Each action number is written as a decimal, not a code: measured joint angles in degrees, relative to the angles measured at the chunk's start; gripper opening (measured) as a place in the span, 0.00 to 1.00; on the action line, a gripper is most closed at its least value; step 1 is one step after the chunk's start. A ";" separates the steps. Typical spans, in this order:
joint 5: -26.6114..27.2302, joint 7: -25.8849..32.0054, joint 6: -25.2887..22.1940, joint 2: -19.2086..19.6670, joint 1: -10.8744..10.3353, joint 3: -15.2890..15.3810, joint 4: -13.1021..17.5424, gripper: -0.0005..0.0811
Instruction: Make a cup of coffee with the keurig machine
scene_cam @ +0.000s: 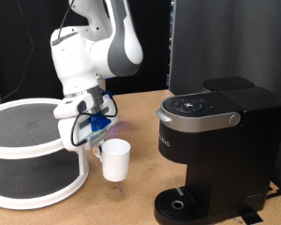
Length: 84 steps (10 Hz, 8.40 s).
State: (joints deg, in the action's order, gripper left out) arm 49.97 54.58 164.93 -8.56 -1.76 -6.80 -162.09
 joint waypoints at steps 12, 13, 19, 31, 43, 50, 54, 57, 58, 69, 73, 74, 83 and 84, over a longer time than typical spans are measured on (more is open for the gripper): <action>16.75 11.38 3.81 6.97 -2.13 4.92 2.87 0.09; 17.68 11.47 4.23 7.04 -2.21 5.56 2.99 0.09; 18.46 8.25 6.38 9.72 -2.85 9.42 6.01 0.09; 27.74 11.91 8.93 17.15 -3.29 16.43 16.00 0.09; 33.15 15.86 9.95 18.76 -3.24 17.93 17.51 0.71; 14.04 6.19 -1.35 9.56 -1.13 13.32 8.44 0.99; 2.27 -3.93 -7.58 0.22 2.17 12.10 5.28 0.99; -6.02 -9.83 -14.14 -6.99 5.43 12.03 3.98 0.99; -5.78 -9.77 -14.02 -6.80 5.42 12.04 3.99 0.99; -5.25 -15.34 -20.57 -15.99 5.35 12.48 7.75 0.99; -12.37 -24.09 -28.08 -21.50 6.13 13.66 12.11 0.99; -14.13 -26.03 -30.62 -22.64 6.34 13.72 13.53 0.99; -23.51 -34.28 -49.74 -26.55 8.41 13.28 24.76 0.99; -23.49 -34.20 -49.74 -26.50 8.41 13.30 24.72 0.99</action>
State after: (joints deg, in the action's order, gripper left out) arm 26.48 20.38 115.19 -35.06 6.64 6.50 -137.37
